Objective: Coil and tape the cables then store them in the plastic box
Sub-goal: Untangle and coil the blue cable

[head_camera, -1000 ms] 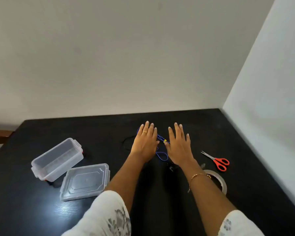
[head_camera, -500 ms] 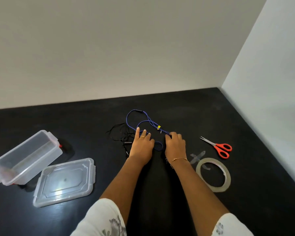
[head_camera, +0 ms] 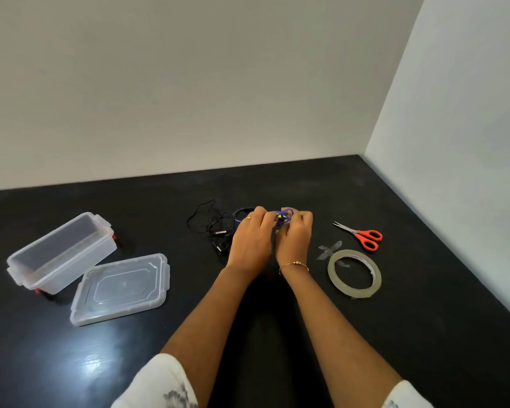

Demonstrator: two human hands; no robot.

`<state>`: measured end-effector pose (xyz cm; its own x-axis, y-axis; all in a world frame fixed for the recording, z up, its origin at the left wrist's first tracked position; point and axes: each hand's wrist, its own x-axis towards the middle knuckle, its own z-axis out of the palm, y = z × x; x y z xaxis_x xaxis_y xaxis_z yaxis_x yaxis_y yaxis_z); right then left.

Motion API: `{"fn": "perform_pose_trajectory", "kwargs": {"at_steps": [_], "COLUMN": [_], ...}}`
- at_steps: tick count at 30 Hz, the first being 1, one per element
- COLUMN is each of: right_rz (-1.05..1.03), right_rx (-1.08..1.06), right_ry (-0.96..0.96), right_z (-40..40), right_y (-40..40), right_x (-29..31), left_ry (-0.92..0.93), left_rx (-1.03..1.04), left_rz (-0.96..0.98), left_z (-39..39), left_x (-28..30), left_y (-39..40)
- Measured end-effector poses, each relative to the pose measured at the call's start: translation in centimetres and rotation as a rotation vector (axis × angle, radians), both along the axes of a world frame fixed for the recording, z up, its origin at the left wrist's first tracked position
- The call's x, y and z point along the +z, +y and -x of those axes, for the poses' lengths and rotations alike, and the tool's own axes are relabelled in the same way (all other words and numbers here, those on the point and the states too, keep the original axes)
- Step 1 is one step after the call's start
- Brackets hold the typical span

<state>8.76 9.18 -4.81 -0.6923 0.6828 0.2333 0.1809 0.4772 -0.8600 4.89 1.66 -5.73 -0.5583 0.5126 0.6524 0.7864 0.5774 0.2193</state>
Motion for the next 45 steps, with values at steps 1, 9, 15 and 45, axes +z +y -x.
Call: {"fn": "perform_pose_trajectory", "kwargs": {"at_steps": [1,9,15,45], "right_rz": [0.018,-0.035,0.33,-0.446], "right_rx": [0.013,-0.013,0.15,0.057], "right_ry": [0.025,0.288,0.303,-0.386], "right_z": [-0.2,-2.8,-5.4,-7.4], "right_y": [-0.2,-2.8,-5.5,-4.9], "right_x": [0.4,-1.5,-4.4,-6.8], "left_ry": [-0.034,-0.199,-0.238,-0.233], "left_rx": [-0.009,0.002,0.008,0.204], "left_rz": [-0.024,-0.331,-0.41,0.676], "left_z": [-0.6,-3.9,-6.8,-2.8], "left_x": [0.3,-2.0,-5.5,-5.6], "left_y": [-0.1,-3.5,-7.7,-5.3]}}
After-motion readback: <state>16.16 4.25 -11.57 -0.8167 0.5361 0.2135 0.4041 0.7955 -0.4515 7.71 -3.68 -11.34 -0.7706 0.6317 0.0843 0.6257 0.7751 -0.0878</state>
